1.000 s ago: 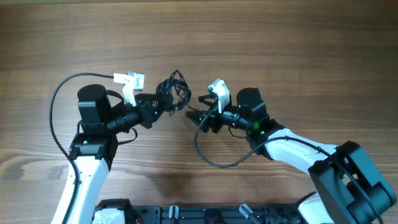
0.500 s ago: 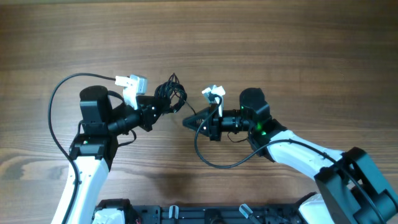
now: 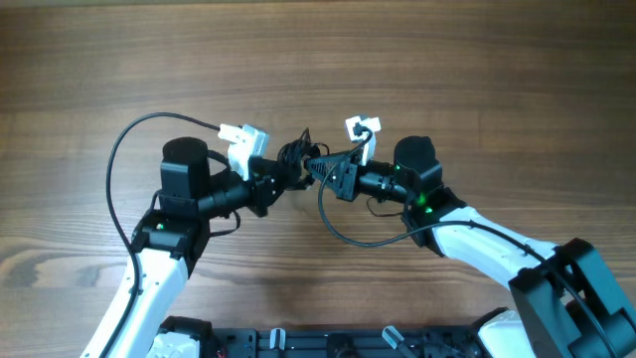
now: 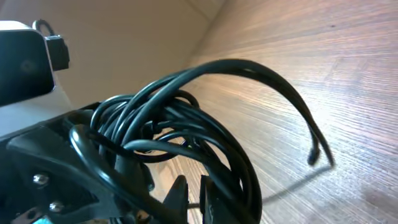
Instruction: Untangle cables
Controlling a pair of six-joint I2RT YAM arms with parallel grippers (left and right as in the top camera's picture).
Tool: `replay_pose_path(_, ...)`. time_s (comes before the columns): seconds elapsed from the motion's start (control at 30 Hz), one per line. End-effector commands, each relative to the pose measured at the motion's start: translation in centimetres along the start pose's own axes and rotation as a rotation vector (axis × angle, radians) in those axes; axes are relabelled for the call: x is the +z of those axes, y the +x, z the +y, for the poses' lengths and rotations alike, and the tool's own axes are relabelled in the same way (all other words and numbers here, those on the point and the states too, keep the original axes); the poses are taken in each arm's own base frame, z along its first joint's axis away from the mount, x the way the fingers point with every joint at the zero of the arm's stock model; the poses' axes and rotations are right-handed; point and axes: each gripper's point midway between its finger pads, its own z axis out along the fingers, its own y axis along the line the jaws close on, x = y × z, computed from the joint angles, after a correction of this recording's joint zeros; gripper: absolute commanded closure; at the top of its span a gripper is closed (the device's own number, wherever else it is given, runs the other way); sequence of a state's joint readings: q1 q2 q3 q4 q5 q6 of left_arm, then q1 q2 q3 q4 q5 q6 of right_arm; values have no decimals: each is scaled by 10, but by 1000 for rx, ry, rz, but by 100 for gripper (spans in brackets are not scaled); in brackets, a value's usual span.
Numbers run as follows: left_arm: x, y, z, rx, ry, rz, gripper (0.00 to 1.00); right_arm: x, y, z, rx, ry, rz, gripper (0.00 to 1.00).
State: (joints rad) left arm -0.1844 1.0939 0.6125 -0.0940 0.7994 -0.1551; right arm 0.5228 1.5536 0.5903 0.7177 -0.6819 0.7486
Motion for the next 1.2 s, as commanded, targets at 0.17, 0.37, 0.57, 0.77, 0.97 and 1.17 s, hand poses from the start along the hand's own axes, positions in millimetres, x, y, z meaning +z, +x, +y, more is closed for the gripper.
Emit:
replay_pose_path(0.17,12,10,-40,-24,129,55,96,7,-16,9,39,27,-110,91)
replay_pose_path(0.37,5,-10,-27,-3,93,-22,96,7,0,-6,93,80,-43,22)
replay_pose_path(0.57,-14,-26,8,-108,0,-93,96,2,7,-14,128,88,0,0)
replay_pose_path(0.77,-27,-20,33,-196,-69,-94,96,-13,-13,-31,146,110,-46,50)
replay_pose_path(0.97,-25,-16,33,-232,-56,-77,96,-12,3,-4,80,-35,61,95)
replay_pose_path(1.17,-45,-8,124,-1067,-388,-304,96,-12,7,-7,75,-21,78,95)
